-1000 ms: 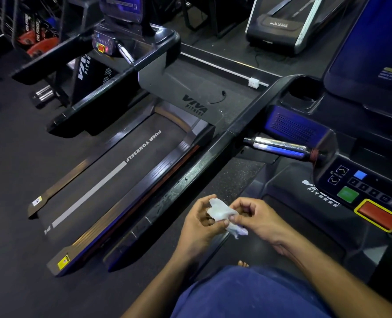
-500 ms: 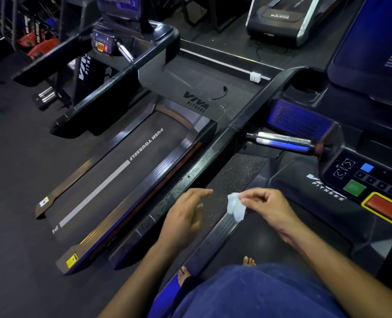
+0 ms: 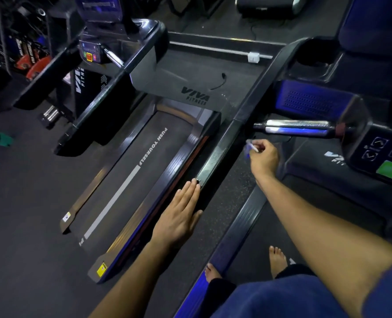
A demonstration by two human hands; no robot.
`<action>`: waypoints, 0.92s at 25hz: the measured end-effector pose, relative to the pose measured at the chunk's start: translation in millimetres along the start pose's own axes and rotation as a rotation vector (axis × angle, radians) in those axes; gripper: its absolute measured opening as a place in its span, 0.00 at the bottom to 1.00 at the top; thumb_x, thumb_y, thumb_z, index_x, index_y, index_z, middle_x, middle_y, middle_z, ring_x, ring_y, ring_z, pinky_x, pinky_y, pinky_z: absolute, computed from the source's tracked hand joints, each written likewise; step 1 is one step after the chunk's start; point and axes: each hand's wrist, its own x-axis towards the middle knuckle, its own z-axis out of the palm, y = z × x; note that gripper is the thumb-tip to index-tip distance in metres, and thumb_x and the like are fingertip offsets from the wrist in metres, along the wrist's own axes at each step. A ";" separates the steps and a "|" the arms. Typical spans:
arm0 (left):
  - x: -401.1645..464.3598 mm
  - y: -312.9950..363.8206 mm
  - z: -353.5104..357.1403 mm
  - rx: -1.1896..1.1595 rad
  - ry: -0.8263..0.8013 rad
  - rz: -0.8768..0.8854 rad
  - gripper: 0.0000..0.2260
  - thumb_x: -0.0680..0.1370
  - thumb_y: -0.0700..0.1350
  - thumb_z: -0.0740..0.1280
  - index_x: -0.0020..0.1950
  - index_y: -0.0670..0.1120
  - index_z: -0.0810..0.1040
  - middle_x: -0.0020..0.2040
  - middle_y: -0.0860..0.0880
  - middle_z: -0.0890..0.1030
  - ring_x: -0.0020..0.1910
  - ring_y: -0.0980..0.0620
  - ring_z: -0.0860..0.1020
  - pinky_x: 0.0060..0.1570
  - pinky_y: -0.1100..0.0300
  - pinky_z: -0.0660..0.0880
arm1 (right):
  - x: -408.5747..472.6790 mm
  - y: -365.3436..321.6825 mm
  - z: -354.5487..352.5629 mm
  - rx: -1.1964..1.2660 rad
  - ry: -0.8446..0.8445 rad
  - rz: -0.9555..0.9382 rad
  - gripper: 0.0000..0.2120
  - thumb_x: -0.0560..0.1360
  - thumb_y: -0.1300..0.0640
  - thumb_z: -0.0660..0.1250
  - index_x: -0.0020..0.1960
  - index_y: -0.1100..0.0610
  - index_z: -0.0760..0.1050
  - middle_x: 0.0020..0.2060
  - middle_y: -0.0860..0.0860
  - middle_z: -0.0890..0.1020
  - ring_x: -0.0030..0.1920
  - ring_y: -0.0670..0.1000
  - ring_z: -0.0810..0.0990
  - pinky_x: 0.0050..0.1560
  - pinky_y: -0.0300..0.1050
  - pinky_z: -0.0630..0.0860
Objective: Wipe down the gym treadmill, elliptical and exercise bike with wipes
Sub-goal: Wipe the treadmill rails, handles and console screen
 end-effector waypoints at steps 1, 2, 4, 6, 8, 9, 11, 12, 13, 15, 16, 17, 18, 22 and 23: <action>0.2 0.2 -0.1 -0.016 0.025 0.005 0.28 0.86 0.54 0.53 0.83 0.46 0.49 0.84 0.49 0.48 0.83 0.52 0.46 0.81 0.51 0.48 | 0.7 0.3 13.8 0.040 0.011 0.033 0.09 0.71 0.66 0.70 0.48 0.57 0.83 0.43 0.51 0.85 0.44 0.51 0.82 0.45 0.42 0.77; 0.5 -0.5 -0.1 -0.027 0.039 0.008 0.28 0.86 0.53 0.54 0.83 0.45 0.51 0.84 0.48 0.49 0.83 0.52 0.47 0.81 0.52 0.48 | -0.2 2.6 26.7 0.097 0.017 0.082 0.10 0.71 0.69 0.69 0.49 0.58 0.83 0.42 0.51 0.84 0.43 0.50 0.81 0.44 0.39 0.75; -0.7 -0.2 1.4 -0.031 0.052 0.009 0.27 0.86 0.52 0.54 0.83 0.45 0.52 0.84 0.48 0.51 0.83 0.51 0.48 0.81 0.54 0.46 | -4.9 3.6 35.4 0.213 0.016 0.177 0.13 0.71 0.71 0.68 0.50 0.59 0.82 0.43 0.50 0.83 0.42 0.46 0.80 0.42 0.31 0.73; 0.8 -1.1 1.4 -0.036 0.051 0.002 0.27 0.87 0.53 0.53 0.83 0.45 0.53 0.83 0.49 0.50 0.83 0.51 0.48 0.81 0.55 0.45 | -2.2 8.1 34.1 0.269 -0.002 0.170 0.14 0.72 0.71 0.68 0.51 0.57 0.82 0.45 0.50 0.83 0.44 0.44 0.80 0.44 0.27 0.73; 0.8 -3.1 3.1 -0.055 0.061 0.005 0.27 0.86 0.53 0.54 0.83 0.44 0.54 0.83 0.48 0.51 0.83 0.51 0.49 0.81 0.55 0.46 | 5.1 14.5 31.5 0.268 -0.042 0.152 0.14 0.73 0.71 0.68 0.53 0.57 0.82 0.46 0.50 0.83 0.45 0.44 0.80 0.46 0.29 0.74; 0.2 -4.1 3.9 -0.062 0.065 0.011 0.27 0.86 0.52 0.54 0.83 0.44 0.54 0.83 0.48 0.52 0.83 0.51 0.49 0.81 0.54 0.47 | 7.9 17.1 30.5 0.263 -0.049 0.155 0.15 0.73 0.72 0.67 0.54 0.57 0.81 0.45 0.50 0.83 0.44 0.43 0.81 0.47 0.30 0.75; 0.3 -5.4 4.3 -0.073 0.074 0.021 0.26 0.86 0.51 0.55 0.83 0.44 0.55 0.83 0.47 0.53 0.83 0.50 0.50 0.81 0.53 0.49 | 11.2 20.3 30.8 0.289 -0.041 0.164 0.16 0.73 0.73 0.67 0.54 0.57 0.81 0.44 0.48 0.83 0.41 0.39 0.81 0.47 0.30 0.75; 1.0 -5.4 4.1 -0.077 0.077 0.026 0.26 0.86 0.51 0.56 0.82 0.43 0.56 0.83 0.47 0.54 0.83 0.50 0.51 0.81 0.52 0.50 | 10.3 20.1 31.9 0.311 -0.026 0.173 0.15 0.73 0.72 0.68 0.54 0.56 0.81 0.43 0.47 0.83 0.40 0.38 0.81 0.46 0.31 0.76; 1.2 -4.9 3.6 -0.081 0.077 0.026 0.26 0.86 0.50 0.55 0.82 0.43 0.56 0.83 0.47 0.54 0.83 0.50 0.51 0.81 0.52 0.50 | 7.2 20.0 33.4 0.324 -0.015 0.184 0.14 0.73 0.71 0.69 0.53 0.56 0.81 0.42 0.46 0.83 0.39 0.37 0.80 0.46 0.31 0.75; 1.0 -4.7 3.4 -0.090 0.084 0.012 0.25 0.86 0.49 0.54 0.82 0.43 0.57 0.83 0.47 0.55 0.82 0.51 0.50 0.81 0.54 0.49 | -9.0 19.5 35.9 0.297 -0.002 0.201 0.09 0.73 0.69 0.70 0.49 0.57 0.82 0.40 0.48 0.83 0.38 0.40 0.80 0.43 0.31 0.74; 0.8 -4.2 3.1 -0.095 0.087 0.004 0.24 0.86 0.48 0.53 0.82 0.44 0.57 0.83 0.48 0.55 0.82 0.52 0.50 0.81 0.55 0.48 | -22.6 20.6 36.2 0.257 -0.005 0.188 0.08 0.73 0.70 0.70 0.46 0.58 0.81 0.40 0.50 0.83 0.40 0.43 0.80 0.42 0.32 0.74; 0.2 -3.3 2.8 -0.098 0.088 -0.001 0.24 0.86 0.48 0.52 0.82 0.44 0.57 0.83 0.48 0.55 0.82 0.52 0.50 0.81 0.56 0.47 | -39.2 23.3 36.2 0.224 -0.022 0.162 0.08 0.72 0.70 0.69 0.45 0.59 0.81 0.41 0.52 0.84 0.41 0.47 0.80 0.43 0.34 0.75; 0.2 -2.8 2.6 -0.103 0.089 -0.005 0.24 0.86 0.48 0.52 0.82 0.44 0.57 0.83 0.49 0.55 0.82 0.53 0.50 0.80 0.57 0.46 | -58.0 26.4 36.7 0.199 -0.054 0.132 0.07 0.72 0.71 0.69 0.44 0.60 0.80 0.43 0.54 0.85 0.43 0.49 0.81 0.45 0.37 0.76; 0.2 -2.4 0.6 -0.116 0.073 -0.013 0.24 0.86 0.47 0.52 0.82 0.46 0.56 0.82 0.50 0.54 0.82 0.55 0.49 0.80 0.60 0.44 | -120.7 35.7 31.3 0.102 -0.227 0.060 0.08 0.71 0.71 0.70 0.45 0.60 0.79 0.44 0.53 0.83 0.43 0.37 0.80 0.45 0.30 0.75; -0.1 -1.7 0.0 -0.112 0.063 -0.023 0.24 0.86 0.48 0.52 0.82 0.47 0.54 0.83 0.51 0.53 0.82 0.56 0.48 0.80 0.60 0.43 | -119.3 33.1 29.8 0.111 -0.233 0.064 0.08 0.71 0.71 0.70 0.44 0.60 0.79 0.43 0.52 0.83 0.41 0.35 0.80 0.43 0.29 0.74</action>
